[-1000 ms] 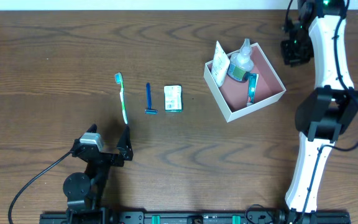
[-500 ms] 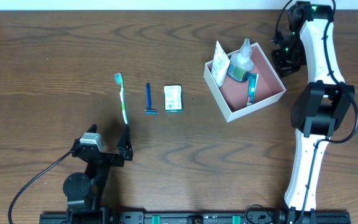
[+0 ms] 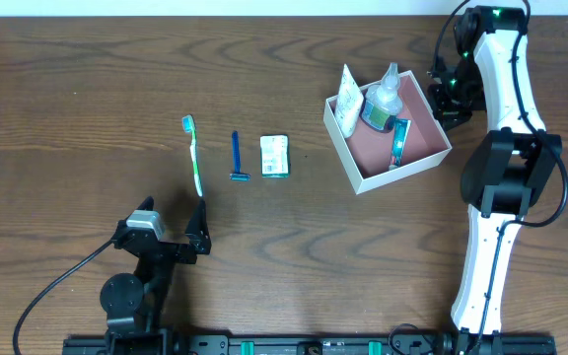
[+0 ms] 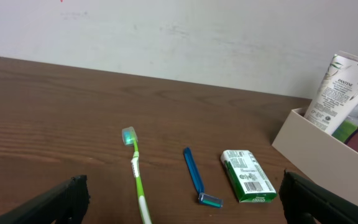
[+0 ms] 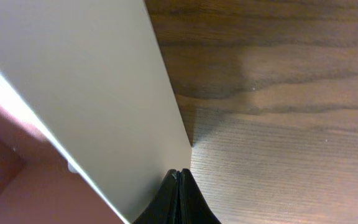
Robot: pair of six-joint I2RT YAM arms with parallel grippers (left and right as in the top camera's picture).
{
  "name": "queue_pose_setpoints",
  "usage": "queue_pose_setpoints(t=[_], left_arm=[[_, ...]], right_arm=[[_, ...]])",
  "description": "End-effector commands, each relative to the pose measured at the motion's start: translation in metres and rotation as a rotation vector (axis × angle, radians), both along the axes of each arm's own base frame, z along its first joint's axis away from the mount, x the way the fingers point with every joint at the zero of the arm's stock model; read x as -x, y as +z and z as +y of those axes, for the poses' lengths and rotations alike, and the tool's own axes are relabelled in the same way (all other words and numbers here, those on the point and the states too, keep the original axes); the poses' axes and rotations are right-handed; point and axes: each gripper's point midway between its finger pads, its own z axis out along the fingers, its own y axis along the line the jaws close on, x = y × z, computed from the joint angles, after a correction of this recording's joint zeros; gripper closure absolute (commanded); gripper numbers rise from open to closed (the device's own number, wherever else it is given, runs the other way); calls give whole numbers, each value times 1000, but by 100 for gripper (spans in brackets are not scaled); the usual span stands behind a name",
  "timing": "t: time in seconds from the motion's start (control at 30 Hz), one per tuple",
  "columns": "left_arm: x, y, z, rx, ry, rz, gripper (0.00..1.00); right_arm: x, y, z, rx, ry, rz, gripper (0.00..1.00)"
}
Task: Pack container
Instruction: 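Release the toothpaste and withdraw the right gripper to the right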
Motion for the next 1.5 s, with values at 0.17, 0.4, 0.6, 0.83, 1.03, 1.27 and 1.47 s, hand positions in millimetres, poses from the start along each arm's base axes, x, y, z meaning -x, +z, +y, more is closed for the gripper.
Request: queue_pose_setpoints(t=[0.17,0.4,0.6,0.83,1.03,1.27,1.47], left_arm=[[1,-16,-1,13,-6,51,2],[1,-16,-1,13,-6,51,2],[1,-16,-1,13,-6,51,2],[1,-16,-1,13,-6,51,2],[1,-16,-1,13,-6,51,2],[1,-16,-1,13,-6,51,2],[1,-16,-1,13,-6,51,2]], right_arm=[[0,4,12,21,-103,4,99],[-2,30,37,-36,-51,-59,99],[-2,46,61,-82,-1,-95,95],[-2,45,45,35,-21,-98,95],[-3,45,23,70,-84,-99,93],[-7,79,-32,96,-252,-197,87],[-11,117,-90,116,-390,-348,1]])
